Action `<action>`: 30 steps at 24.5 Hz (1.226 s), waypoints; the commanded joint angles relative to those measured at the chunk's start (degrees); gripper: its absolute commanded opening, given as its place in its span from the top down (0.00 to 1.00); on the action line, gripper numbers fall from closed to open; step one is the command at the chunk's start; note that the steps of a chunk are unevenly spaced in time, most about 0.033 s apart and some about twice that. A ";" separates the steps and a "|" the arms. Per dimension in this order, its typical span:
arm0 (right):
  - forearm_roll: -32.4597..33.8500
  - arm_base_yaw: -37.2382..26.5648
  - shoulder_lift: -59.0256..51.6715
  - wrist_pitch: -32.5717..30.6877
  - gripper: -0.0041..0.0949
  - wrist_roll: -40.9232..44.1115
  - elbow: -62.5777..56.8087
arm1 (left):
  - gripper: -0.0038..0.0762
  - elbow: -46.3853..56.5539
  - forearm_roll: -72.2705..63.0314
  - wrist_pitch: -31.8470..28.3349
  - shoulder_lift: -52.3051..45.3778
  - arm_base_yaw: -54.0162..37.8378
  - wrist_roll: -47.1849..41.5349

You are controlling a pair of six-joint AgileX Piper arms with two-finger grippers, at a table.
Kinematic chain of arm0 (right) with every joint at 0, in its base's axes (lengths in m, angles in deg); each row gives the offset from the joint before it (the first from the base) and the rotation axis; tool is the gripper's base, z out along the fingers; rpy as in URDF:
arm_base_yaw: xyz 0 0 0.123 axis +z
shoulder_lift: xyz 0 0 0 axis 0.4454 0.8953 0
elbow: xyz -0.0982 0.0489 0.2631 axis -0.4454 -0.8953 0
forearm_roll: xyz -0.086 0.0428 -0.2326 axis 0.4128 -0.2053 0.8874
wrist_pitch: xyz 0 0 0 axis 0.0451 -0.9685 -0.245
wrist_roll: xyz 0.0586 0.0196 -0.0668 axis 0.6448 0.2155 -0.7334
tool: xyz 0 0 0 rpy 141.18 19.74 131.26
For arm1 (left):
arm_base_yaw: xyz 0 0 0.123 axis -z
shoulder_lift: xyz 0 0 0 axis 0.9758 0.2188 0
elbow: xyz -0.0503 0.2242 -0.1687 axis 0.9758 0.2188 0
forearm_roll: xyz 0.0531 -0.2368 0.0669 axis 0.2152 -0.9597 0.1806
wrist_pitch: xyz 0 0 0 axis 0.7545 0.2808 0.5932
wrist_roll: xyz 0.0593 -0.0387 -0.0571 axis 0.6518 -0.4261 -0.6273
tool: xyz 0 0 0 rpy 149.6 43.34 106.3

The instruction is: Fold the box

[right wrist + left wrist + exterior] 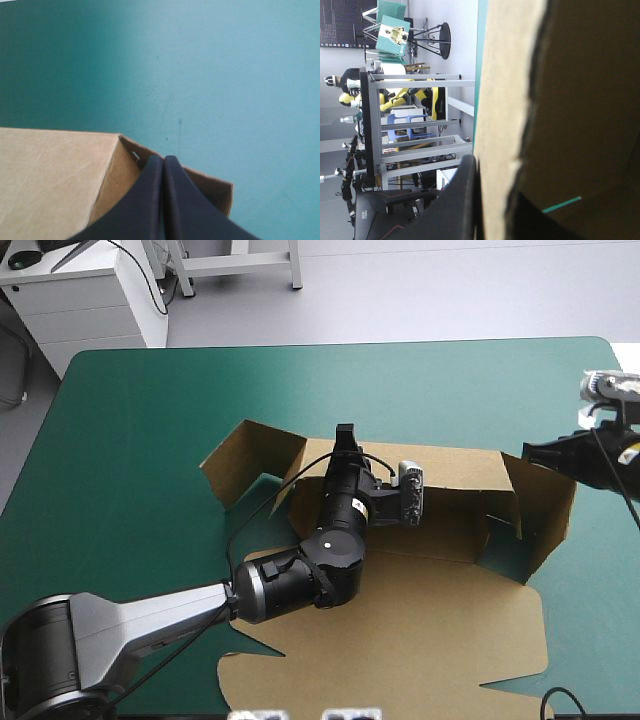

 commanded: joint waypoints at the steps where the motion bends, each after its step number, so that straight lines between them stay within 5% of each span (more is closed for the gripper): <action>1: 0.33 -0.13 7.68 3.66 0.97 -1.88 6.33 | 0.96 -1.57 1.88 -0.55 -2.59 0.48 -1.20; 10: -0.23 -0.13 20.33 0.69 0.97 -4.15 8.38 | 0.96 -1.57 1.88 -0.02 -2.59 0.48 -1.31; 18: -0.23 -0.13 19.87 -2.24 0.97 -6.52 6.94 | 0.96 -1.57 1.88 0.46 -2.59 0.48 -1.61; 30: -1.48 -0.13 11.09 2.75 0.97 -7.11 -5.06 | 0.96 -1.57 1.88 1.45 -2.59 0.48 -1.61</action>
